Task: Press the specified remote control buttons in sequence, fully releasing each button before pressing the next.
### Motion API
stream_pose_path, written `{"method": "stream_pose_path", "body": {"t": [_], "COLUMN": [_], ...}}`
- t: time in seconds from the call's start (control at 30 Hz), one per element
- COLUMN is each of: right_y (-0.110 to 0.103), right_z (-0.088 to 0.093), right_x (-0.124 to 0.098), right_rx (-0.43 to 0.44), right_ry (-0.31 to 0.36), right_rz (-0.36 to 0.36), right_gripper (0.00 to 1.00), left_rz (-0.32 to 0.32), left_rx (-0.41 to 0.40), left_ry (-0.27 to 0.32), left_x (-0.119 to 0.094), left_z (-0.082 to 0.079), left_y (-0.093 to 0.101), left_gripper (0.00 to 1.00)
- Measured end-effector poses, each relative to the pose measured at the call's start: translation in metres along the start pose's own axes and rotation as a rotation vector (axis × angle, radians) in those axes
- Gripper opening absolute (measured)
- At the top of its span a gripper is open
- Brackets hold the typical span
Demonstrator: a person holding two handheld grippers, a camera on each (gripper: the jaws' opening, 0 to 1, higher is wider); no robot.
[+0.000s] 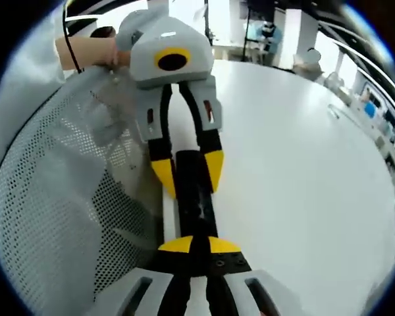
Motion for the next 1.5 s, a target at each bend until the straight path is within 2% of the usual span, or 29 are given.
{"method": "stream_pose_path", "body": {"t": [0.27, 0.43, 0.57, 0.7, 0.87, 0.93, 1.03, 1.1, 1.13, 1.2, 1.37, 1.5], "right_y": [0.000, 0.001, 0.002, 0.003, 0.006, 0.005, 0.004, 0.002, 0.003, 0.002, -0.003, -0.002], "right_z": [-0.006, -0.006, -0.008, -0.011, -0.013, -0.013, -0.009, -0.006, -0.003, 0.000, 0.001, 0.001], "right_x": [0.003, 0.004, 0.005, 0.007, 0.008, 0.008, 0.006, 0.004, 0.002, 0.001, 0.001, 0.001], "right_rx": [-0.050, -0.085, -0.079, -0.081, -0.032, -0.052, -0.036, 0.010, 0.059, 0.057, 0.026, 0.019], "right_ry": [-0.103, -0.126, -0.148, -0.212, -0.259, -0.268, -0.218, -0.140, -0.094, -0.042, -0.012, 0.002], "right_rz": [-0.022, -0.040, -0.051, -0.066, -0.093, -0.096, -0.066, -0.036, -0.025, -0.008, 0.034, 0.039], "right_gripper": [0.04, 0.04, 0.04, 0.04, 0.04, 0.04, 0.04, 0.04, 0.04, 0.04, 0.04, 0.04], "left_rz": [0.002, 0.003, 0.007, 0.009, 0.009, 0.010, 0.009, 0.009, 0.009, 0.009, 0.009, 0.008], "left_rx": [0.011, 0.010, 0.008, 0.003, 0.002, 0.003, 0.005, 0.005, 0.004, 0.004, 0.008, 0.008], "left_ry": [-0.001, 0.001, -0.003, -0.006, -0.007, -0.007, -0.007, -0.006, -0.007, -0.010, -0.011, -0.011], "left_x": [0.000, 0.001, 0.001, 0.001, 0.001, 0.001, 0.001, 0.001, 0.001, 0.002, 0.002, 0.002], "left_z": [0.000, -0.001, -0.001, -0.001, -0.001, -0.001, -0.001, -0.001, -0.001, -0.002, -0.001, -0.001], "left_y": [0.001, 0.001, 0.000, 0.000, 0.000, 0.000, 0.000, 0.000, 0.000, 0.000, 0.000, 0.000], "left_gripper": [0.25, 0.25, 0.25, 0.25, 0.25, 0.25, 0.25, 0.25, 0.25, 0.25, 0.25, 0.25]}}
Point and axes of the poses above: the point that each gripper's makers call its tool centre point, and the gripper's own axes: x roughly forward along the fingers, y roughly to its right, z roughly out of its underside, the point moved 6 cm from there along -x, roughly backward along the fingers, and after that the axes turned 7 degrees about -x, right-handed, at the moved point
